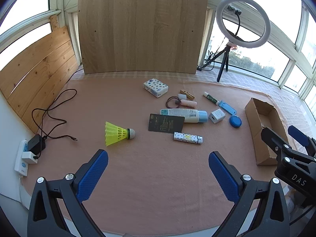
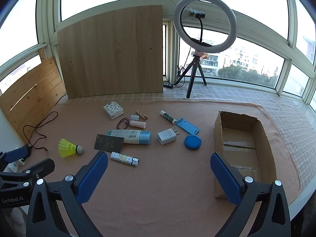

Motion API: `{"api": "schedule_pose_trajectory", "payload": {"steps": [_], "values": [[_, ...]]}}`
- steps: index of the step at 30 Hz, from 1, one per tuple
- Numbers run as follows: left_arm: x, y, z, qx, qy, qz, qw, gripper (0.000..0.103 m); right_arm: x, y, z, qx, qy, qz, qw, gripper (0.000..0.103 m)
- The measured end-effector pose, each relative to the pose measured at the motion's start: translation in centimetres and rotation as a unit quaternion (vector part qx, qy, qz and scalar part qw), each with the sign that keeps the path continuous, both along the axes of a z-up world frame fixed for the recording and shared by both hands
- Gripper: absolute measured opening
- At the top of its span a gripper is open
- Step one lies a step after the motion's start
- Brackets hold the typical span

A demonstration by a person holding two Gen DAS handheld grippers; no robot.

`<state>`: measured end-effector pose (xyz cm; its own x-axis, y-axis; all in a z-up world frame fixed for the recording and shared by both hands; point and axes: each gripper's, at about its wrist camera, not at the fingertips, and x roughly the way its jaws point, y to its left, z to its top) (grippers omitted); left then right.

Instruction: Organize objects

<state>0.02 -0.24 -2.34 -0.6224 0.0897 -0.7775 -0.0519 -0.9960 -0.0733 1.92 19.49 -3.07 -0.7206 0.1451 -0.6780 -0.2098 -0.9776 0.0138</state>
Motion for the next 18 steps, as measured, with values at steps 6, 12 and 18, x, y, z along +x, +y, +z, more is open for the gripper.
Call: {"api": "schedule_pose_trajectory", "payload": {"steps": [6, 12, 18], "values": [[0.3, 0.1, -0.2, 0.001, -0.003, 0.000, 1.0000, 0.102, 0.0, -0.1, 0.0, 0.002, 0.000, -0.001, 1.000, 0.102], [1.1, 0.2, -1.3, 0.004, -0.014, 0.011, 0.9998, 0.102, 0.4, 0.0, -0.2, 0.002, 0.002, -0.006, 1.000, 0.102], [3.0, -0.1, -1.6, 0.022, -0.010, 0.047, 0.9986, 0.102, 0.7, 0.1, -0.3, -0.001, 0.001, -0.008, 1.000, 0.102]]}}
